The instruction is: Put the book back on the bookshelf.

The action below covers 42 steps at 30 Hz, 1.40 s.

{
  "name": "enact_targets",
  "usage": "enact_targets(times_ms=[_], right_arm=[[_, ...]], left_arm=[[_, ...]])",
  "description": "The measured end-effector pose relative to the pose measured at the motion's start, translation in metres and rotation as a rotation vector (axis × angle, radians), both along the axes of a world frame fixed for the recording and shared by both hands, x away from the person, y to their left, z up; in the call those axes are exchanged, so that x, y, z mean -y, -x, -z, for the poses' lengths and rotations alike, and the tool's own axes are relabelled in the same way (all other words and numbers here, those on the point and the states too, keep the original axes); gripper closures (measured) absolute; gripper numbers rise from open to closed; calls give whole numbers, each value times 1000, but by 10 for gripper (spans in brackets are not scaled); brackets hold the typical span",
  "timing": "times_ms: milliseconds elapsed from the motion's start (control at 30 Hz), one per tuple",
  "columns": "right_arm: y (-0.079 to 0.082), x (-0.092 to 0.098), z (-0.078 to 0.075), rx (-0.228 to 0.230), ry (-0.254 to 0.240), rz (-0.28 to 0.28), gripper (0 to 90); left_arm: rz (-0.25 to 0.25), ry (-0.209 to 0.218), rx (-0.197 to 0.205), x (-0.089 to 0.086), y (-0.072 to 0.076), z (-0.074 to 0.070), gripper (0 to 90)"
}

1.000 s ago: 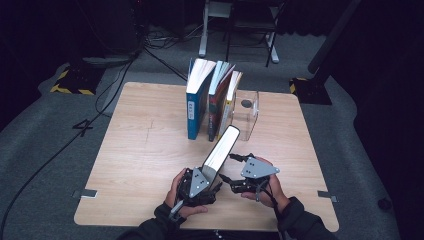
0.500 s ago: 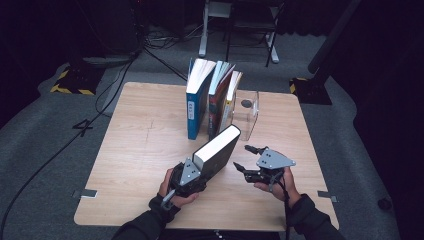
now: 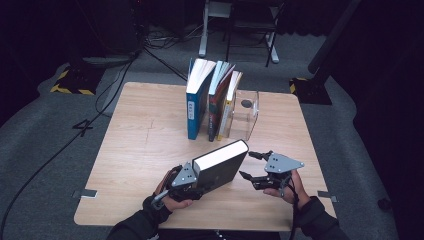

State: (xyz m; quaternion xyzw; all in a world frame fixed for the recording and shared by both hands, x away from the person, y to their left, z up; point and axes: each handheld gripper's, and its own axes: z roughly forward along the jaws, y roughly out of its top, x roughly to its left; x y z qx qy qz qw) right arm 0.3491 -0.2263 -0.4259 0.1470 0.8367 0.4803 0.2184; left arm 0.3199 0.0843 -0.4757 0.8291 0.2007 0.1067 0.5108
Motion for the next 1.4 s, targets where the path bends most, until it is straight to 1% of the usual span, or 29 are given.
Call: enact_targets(times_ms=[167,200,233,267,300,367,433,467,533,567,600,633,733,800,867,900,1000,1033,1133,1200,1233,1333,1400], right_arm=[[8,7,-1,-16,10,-64,285],[9,9,-2,-29,9,-84,282],[11,11,-1,-33,14,-106,281],[12,12,-1,-40,13,-128,281],[12,12,-1,-40,13,-128,281],[16,12,0,-52,22,-175,280],[20,8,0,-58,39,-212,291],[20,8,0,-58,39,-212,291],[20,6,0,-57,28,-227,328],[20,5,1,-64,21,-230,328],[20,4,1,-71,16,-230,330],[19,4,1,-72,11,-233,339],[19,6,1,-76,9,-239,357],[20,6,0,-76,17,-240,363],[21,6,-2,-69,31,-241,375],[21,6,-2,-69,31,-241,375],[24,9,-6,-59,33,-250,403],[24,10,-8,-59,29,-253,407],[27,9,-12,-47,24,-255,407],[29,10,-17,-34,3,-272,424],[30,10,-20,-30,-8,-277,430],[34,9,-29,-11,-7,-251,427],[36,6,-34,-13,2,-238,427]], left_arm=[[93,8,-20,10,4,0,512],[93,8,-20,10,4,0,511],[127,9,-24,14,5,0,509],[143,10,-30,16,6,0,508],[143,10,-30,16,6,0,506],[182,13,-40,19,7,0,501],[194,13,-40,21,7,0,491],[194,13,-40,21,7,0,489],[198,8,-41,20,5,0,492],[197,3,-37,19,4,0,492],[177,-11,-33,19,4,0,486],[171,-19,-30,18,3,1,441],[168,-45,-24,17,0,0,353],[167,-64,-18,16,-1,0,330],[167,-104,0,15,-1,0,307],[167,-104,0,15,-1,0,304],[152,-133,-4,11,-3,0,279],[148,-135,-12,10,-4,0,274],[115,-152,0,8,-6,1,257],[93,-157,-1,7,-7,2,245],[82,-152,-9,6,-8,3,242],[55,-150,-14,7,-10,5,228],[52,-151,-16,9,-10,6,224]])
